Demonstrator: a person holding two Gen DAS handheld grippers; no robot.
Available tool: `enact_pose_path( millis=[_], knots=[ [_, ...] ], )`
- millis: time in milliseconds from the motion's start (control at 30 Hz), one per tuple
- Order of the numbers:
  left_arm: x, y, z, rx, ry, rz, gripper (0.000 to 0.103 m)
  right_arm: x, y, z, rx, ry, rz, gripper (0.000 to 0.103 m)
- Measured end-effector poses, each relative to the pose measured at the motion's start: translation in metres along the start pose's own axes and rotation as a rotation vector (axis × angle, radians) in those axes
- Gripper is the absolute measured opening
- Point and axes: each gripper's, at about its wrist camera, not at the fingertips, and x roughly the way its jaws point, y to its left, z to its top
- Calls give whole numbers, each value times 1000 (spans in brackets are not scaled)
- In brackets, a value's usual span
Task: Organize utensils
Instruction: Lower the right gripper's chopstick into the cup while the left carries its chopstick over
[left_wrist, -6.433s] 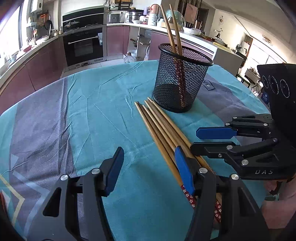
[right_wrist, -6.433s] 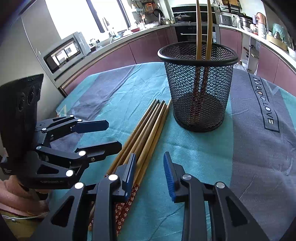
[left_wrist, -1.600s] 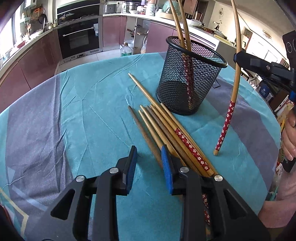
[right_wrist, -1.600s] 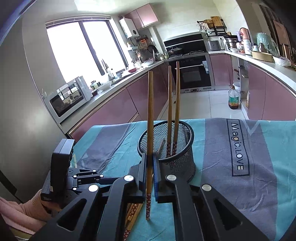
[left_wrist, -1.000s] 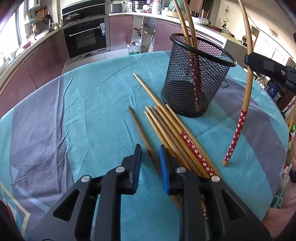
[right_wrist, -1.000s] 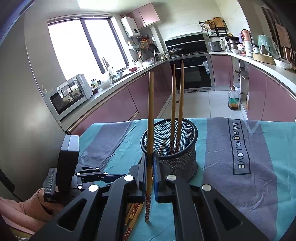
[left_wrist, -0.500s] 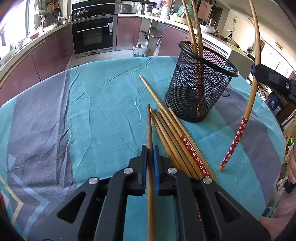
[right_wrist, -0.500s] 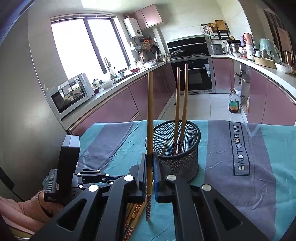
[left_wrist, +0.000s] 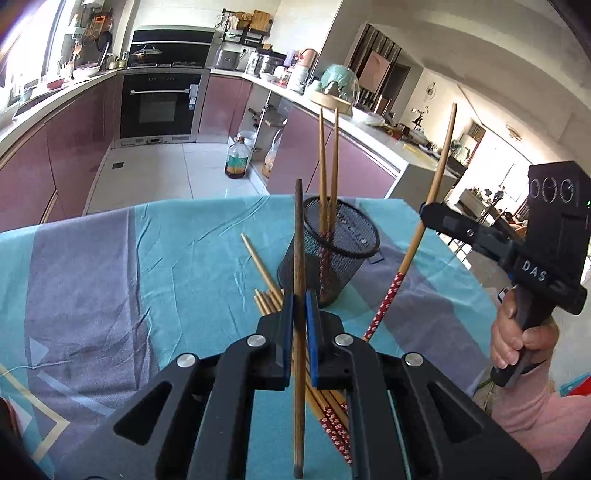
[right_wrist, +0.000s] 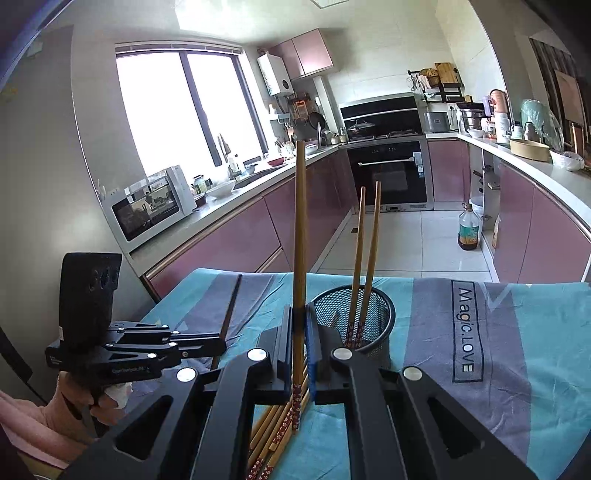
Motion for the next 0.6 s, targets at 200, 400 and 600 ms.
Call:
enact_pose_path(
  millis=[200,400,600],
  knots=[
    [-29,-7,19,9,-88,-42,7,-4,4,10,-20,-19,2,5],
    [-47,-10,37,0,-163,-86,7,-8,9,24,-46,-53,-3,5],
    [-52,-21,57,21,-202,-113,7,-13,10,41,-74,-88,-23,5]
  ],
)
